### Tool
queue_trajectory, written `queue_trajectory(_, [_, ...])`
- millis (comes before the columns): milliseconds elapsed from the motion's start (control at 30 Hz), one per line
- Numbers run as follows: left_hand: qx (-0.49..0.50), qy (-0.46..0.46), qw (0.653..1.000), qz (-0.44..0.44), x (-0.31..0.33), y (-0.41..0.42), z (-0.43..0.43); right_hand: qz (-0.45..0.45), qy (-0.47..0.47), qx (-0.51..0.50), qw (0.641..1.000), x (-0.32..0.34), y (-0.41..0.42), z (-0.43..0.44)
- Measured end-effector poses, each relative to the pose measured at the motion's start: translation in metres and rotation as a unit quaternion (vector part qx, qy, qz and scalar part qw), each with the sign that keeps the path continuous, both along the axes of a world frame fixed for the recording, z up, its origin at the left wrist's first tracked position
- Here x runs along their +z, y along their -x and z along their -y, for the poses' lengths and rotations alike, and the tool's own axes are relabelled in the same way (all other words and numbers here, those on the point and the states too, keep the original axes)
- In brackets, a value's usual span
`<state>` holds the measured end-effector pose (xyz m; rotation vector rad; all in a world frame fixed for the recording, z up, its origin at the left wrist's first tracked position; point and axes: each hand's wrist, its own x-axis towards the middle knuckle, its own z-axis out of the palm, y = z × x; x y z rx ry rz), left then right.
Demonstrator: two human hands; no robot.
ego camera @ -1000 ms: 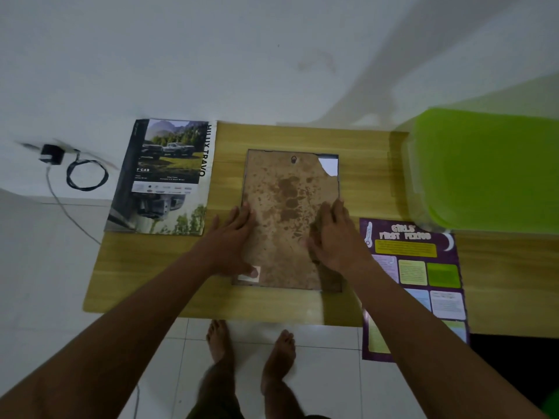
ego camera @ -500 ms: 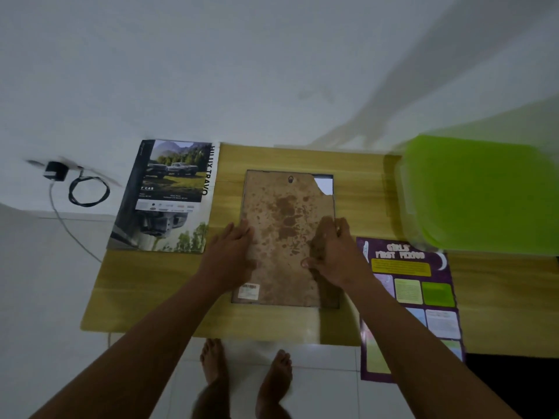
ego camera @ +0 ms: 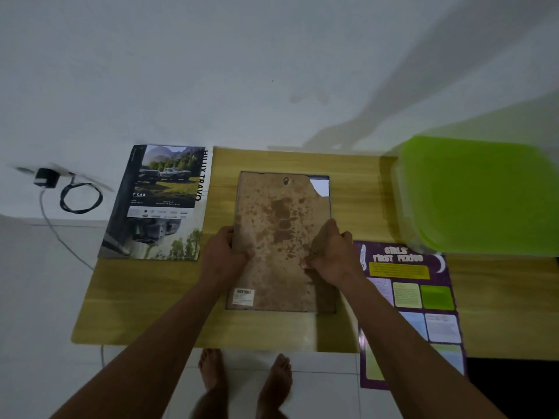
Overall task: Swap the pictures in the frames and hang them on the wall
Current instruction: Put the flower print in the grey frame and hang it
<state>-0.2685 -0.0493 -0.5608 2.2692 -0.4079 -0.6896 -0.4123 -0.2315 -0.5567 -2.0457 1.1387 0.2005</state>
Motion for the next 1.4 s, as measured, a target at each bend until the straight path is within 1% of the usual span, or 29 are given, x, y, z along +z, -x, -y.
queue_trajectory(133, [0.029,0.067,0.993,-0.091,0.017,-0.009,0.001,0.044,-0.044,-0.034,0.998,0.016,-0.003,0.009])
queue_trajectory(233, [0.024,0.152,0.965,-0.213,0.043,-0.014,-0.002,0.100,-0.069,-0.080,0.989,0.026,-0.007,0.017])
queue_trajectory(267, [0.016,0.180,0.954,-0.239,0.054,-0.015,-0.003,0.115,-0.077,-0.086,0.987,0.029,-0.007,0.020])
queue_trajectory(300, [0.005,0.204,0.949,-0.242,0.065,-0.016,-0.004,0.130,-0.086,-0.083,0.984,0.036,-0.008,0.021])
queue_trajectory(367, [-0.016,0.243,0.947,-0.207,0.089,-0.016,-0.003,0.159,-0.105,-0.078,0.979,0.058,-0.010,0.018])
queue_trajectory(433, [-0.046,0.255,0.956,-0.134,0.114,-0.013,0.001,0.185,-0.115,-0.076,0.973,0.077,-0.015,0.011])
queue_trajectory(500, [-0.082,0.242,0.967,-0.015,0.138,-0.006,0.008,0.212,-0.102,-0.079,0.969,0.105,-0.024,0.001])
queue_trajectory(533, [-0.097,0.237,0.965,0.056,0.149,-0.001,0.011,0.229,-0.093,-0.078,0.966,0.123,-0.030,-0.005])
queue_trajectory(567, [-0.115,0.237,0.958,0.115,0.159,0.006,0.011,0.250,-0.091,-0.082,0.960,0.143,-0.037,-0.010])
queue_trajectory(633, [-0.158,0.235,0.939,0.195,0.177,0.021,0.010,0.303,-0.118,-0.107,0.940,0.181,-0.048,-0.019])
queue_trajectory(700, [-0.192,0.213,0.926,0.244,0.187,0.033,0.006,0.337,-0.127,-0.132,0.923,0.207,-0.056,-0.024])
queue_trajectory(767, [-0.209,0.185,0.919,0.278,0.190,0.039,0.003,0.341,-0.101,-0.160,0.921,0.223,-0.056,-0.029])
queue_trajectory(833, [-0.226,0.171,0.913,0.292,0.192,0.047,0.000,0.340,-0.066,-0.185,0.920,0.233,-0.051,-0.036])
queue_trajectory(867, [-0.232,0.175,0.913,0.285,0.194,0.052,-0.002,0.341,-0.042,-0.192,0.919,0.236,-0.047,-0.039])
queue_trajectory(933, [-0.227,0.179,0.927,0.239,0.201,0.058,-0.007,0.346,0.002,-0.204,0.916,0.242,-0.037,-0.043])
queue_trajectory(1000, [-0.198,0.190,0.941,0.200,0.207,0.049,-0.013,0.361,0.011,-0.210,0.909,0.251,-0.026,-0.046])
queue_trajectory(1067, [-0.163,0.210,0.940,0.214,0.214,0.026,-0.017,0.376,-0.016,-0.193,0.906,0.262,-0.014,-0.048])
queue_trajectory(1100, [-0.147,0.210,0.941,0.223,0.219,0.012,-0.018,0.381,-0.033,-0.179,0.907,0.268,-0.009,-0.049])
queue_trajectory(1133, [-0.128,0.202,0.947,0.214,0.225,-0.004,-0.019,0.387,-0.049,-0.163,0.907,0.273,-0.005,-0.049])
queue_trajectory(1200, [-0.091,0.198,0.966,0.138,0.247,-0.034,-0.018,0.412,-0.068,-0.123,0.900,0.284,-0.003,-0.047])
queue_trajectory(1267, [-0.084,0.224,0.969,0.067,0.273,-0.058,-0.022,0.448,-0.086,-0.098,0.885,0.296,-0.007,-0.044])
queue_trajectory(1400, [-0.107,0.278,0.954,0.042,0.323,-0.094,-0.042,0.501,-0.130,-0.056,0.854,0.330,-0.028,-0.036])
